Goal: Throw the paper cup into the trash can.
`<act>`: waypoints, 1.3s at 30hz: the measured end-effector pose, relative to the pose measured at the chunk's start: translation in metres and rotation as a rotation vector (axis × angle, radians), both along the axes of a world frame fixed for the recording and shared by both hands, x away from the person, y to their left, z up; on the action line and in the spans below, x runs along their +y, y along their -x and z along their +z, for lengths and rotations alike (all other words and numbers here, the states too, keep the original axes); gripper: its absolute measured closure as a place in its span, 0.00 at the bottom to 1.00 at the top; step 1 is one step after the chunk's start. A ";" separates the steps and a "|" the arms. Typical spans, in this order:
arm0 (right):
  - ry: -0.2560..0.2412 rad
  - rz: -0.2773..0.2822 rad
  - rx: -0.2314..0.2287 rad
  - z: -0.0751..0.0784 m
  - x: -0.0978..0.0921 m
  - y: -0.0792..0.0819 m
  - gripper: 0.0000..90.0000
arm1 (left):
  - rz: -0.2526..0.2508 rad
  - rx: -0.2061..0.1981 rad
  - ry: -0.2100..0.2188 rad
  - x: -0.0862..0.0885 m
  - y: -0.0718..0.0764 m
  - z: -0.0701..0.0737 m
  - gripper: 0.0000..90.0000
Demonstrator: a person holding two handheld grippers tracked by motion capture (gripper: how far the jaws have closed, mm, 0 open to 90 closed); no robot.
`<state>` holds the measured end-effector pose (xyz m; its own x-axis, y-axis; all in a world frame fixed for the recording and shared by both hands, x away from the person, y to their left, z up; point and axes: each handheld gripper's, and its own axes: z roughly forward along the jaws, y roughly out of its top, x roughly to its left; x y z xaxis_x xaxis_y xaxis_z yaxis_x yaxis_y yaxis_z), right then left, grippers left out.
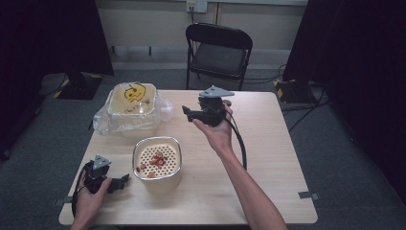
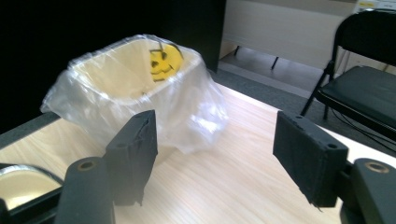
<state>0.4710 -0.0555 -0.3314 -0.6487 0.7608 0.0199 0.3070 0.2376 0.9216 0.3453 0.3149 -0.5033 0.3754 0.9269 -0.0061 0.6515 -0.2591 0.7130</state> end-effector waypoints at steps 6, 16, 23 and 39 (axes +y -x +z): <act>0.007 -0.024 0.049 -0.015 -0.021 0.008 0.27 | 0.000 0.000 0.002 0.000 0.000 0.000 0.00; 0.009 -0.064 0.075 -0.034 -0.065 0.035 0.24 | 0.001 0.001 0.002 0.000 0.000 0.000 0.00; -0.015 -0.113 0.099 -0.045 -0.097 0.050 0.23 | 0.001 0.001 0.002 0.000 0.000 0.000 0.00; 0.032 -0.242 0.228 -0.107 -0.170 0.078 0.18 | 0.001 0.000 0.001 0.000 0.000 0.000 0.00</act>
<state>0.3926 -0.2255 -0.4382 -0.4303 0.8951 0.1170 0.5558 0.1605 0.8157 0.3452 0.3148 -0.5033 0.3747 0.9271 -0.0076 0.6519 -0.2577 0.7132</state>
